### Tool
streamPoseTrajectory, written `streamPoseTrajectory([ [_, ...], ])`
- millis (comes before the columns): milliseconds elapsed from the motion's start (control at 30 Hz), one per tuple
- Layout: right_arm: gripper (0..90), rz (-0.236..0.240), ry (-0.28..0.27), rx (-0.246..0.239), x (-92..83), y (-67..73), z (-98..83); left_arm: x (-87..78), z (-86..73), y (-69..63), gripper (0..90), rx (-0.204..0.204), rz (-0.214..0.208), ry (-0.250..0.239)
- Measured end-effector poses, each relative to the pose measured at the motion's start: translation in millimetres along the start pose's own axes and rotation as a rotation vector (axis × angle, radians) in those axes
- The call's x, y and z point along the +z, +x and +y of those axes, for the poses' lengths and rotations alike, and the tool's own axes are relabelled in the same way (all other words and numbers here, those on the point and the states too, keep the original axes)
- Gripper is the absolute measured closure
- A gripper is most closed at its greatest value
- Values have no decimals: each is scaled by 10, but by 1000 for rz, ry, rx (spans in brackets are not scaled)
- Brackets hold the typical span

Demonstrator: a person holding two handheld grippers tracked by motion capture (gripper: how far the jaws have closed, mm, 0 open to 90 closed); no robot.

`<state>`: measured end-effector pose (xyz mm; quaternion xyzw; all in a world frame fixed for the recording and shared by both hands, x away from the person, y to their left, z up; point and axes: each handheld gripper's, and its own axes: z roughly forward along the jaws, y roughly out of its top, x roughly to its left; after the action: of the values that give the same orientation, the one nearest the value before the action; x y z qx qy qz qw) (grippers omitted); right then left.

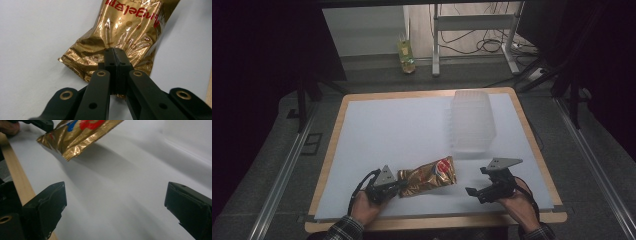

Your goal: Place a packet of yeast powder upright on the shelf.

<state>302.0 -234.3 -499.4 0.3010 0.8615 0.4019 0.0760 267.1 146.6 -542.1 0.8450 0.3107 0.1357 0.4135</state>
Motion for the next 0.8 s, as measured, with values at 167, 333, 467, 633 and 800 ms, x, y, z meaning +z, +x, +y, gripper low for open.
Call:
streamPoseTrajectory([
  [167,41,71,6,32,57,28,83,2,-22,3,900,-15,-1,-6],
  [333,42,129,21,75,177,54,154,-1,-36,-21,900,-13,17,4],
  [467,41,167,35,117,272,84,216,-2,-54,-16,900,-14,22,26],
  [633,36,208,41,170,368,99,297,0,-57,-7,900,-13,19,34],
  [800,38,262,46,227,472,115,458,5,-59,-3,900,-13,20,45],
])
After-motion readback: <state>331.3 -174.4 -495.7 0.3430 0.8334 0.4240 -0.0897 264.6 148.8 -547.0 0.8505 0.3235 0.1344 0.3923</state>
